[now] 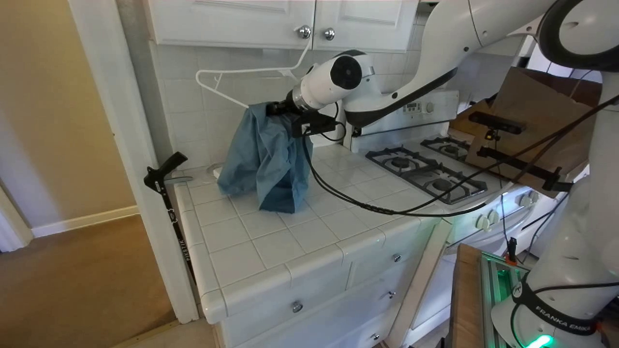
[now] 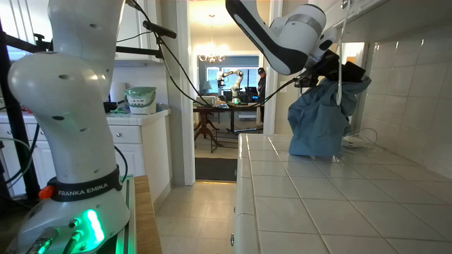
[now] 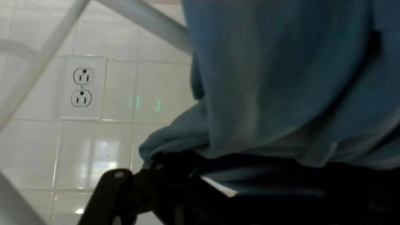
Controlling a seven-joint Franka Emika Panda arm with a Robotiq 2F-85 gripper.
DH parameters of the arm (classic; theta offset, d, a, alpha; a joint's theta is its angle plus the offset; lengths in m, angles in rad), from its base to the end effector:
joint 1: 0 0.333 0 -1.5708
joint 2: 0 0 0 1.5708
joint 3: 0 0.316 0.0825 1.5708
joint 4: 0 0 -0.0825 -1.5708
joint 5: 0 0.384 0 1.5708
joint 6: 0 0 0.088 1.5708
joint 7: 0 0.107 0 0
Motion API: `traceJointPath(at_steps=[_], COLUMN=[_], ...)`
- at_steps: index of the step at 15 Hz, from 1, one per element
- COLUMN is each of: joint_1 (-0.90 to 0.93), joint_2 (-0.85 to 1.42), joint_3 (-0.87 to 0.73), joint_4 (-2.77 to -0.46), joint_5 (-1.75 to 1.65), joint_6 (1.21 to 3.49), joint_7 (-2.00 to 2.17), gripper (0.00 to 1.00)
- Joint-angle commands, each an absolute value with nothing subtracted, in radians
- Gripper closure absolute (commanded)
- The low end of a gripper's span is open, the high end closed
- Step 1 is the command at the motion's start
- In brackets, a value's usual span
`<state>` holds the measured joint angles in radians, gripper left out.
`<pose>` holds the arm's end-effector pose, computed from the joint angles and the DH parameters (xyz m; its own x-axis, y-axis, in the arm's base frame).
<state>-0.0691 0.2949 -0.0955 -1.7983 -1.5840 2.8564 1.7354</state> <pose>0.6554 -0.0484 0.4264 0.4272 -0.1905 0.8839 -0.4635 -0.8855 0.0332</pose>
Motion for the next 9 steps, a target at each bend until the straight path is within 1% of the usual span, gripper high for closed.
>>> traceJointPath(at_steps=[1, 2, 3, 6, 9], joint_1=[-0.086, -0.092, -0.091, -0.089, -0.093], joint_2=[0.271, 0.273, 0.267, 0.247, 0.22], joint_3=[-0.086, -0.083, -0.079, -0.082, -0.087], joint_4=[-1.857, -1.869, -1.895, -1.902, -1.89], joint_5=[-1.468, -1.417, -1.343, -1.248, -1.212], joint_6=[2.872, 2.869, 2.811, 2.687, 2.618], joint_7=[1.671, 1.636, 1.557, 1.426, 1.333], gripper=[0.0, 0.25, 0.26, 0.49, 0.69])
